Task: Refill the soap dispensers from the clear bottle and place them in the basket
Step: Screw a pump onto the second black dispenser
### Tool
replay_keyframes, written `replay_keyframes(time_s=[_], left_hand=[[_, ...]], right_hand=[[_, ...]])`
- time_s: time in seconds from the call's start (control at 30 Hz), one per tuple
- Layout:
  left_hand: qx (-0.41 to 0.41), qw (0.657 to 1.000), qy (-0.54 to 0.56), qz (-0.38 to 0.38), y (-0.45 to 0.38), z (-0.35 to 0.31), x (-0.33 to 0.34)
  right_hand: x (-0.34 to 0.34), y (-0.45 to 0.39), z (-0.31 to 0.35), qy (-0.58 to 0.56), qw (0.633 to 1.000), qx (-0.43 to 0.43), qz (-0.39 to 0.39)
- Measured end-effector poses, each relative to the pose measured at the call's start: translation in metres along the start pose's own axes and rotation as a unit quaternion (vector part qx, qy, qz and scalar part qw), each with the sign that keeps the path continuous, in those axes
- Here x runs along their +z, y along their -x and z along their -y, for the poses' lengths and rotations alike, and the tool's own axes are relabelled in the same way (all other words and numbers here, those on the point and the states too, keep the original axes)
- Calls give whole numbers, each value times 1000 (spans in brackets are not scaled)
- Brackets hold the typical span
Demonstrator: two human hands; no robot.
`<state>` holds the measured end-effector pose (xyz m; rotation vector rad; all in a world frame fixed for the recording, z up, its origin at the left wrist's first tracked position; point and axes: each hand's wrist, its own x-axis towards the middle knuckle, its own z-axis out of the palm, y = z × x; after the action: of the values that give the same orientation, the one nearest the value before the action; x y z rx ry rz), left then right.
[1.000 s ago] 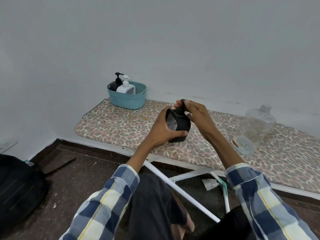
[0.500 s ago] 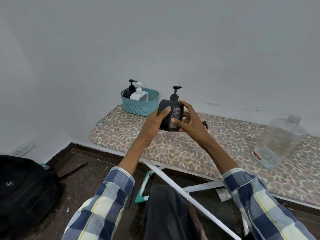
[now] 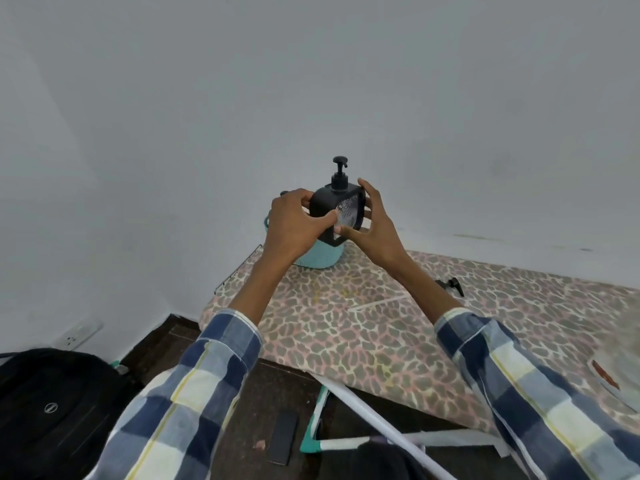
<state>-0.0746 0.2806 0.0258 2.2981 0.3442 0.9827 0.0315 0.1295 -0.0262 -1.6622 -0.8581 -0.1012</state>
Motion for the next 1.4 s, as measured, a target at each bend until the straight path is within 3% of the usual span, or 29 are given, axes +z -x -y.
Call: replay_keyframes(time_s=[0.17, 0.3, 0.47, 0.6, 0.77, 0.9, 1.03, 1.17, 1.4], left_hand=[[-33, 997, 48, -54, -19, 21, 27], [-31, 996, 64, -45, -25, 45, 40], [-33, 995, 85, -28, -21, 62, 52], [-19, 999, 45, -18, -17, 73, 63], [-34, 995, -87, -35, -11, 87, 67], [-46, 994, -85, -41, -2, 101, 64], [-98, 990, -50, -84, 11, 114, 59], [-128, 992, 8, -18, 23, 119, 62], [-140, 989, 8, 40, 21, 119, 74]], right_hand=[[15, -42, -16, -9, 999, 15, 28], [25, -54, -35, -30, 996, 43, 71], [37, -60, -51, 12, 998, 44, 48], [40, -57, -57, 67, 996, 39, 43], [46, -52, -65, 114, 992, 25, 55], [53, -42, -67, 104, 993, 28, 55], [60, -27, -79, 69, 996, 62, 7], [61, -25, -86, 53, 997, 60, 8], [56, -38, -91, 59, 996, 62, 39]])
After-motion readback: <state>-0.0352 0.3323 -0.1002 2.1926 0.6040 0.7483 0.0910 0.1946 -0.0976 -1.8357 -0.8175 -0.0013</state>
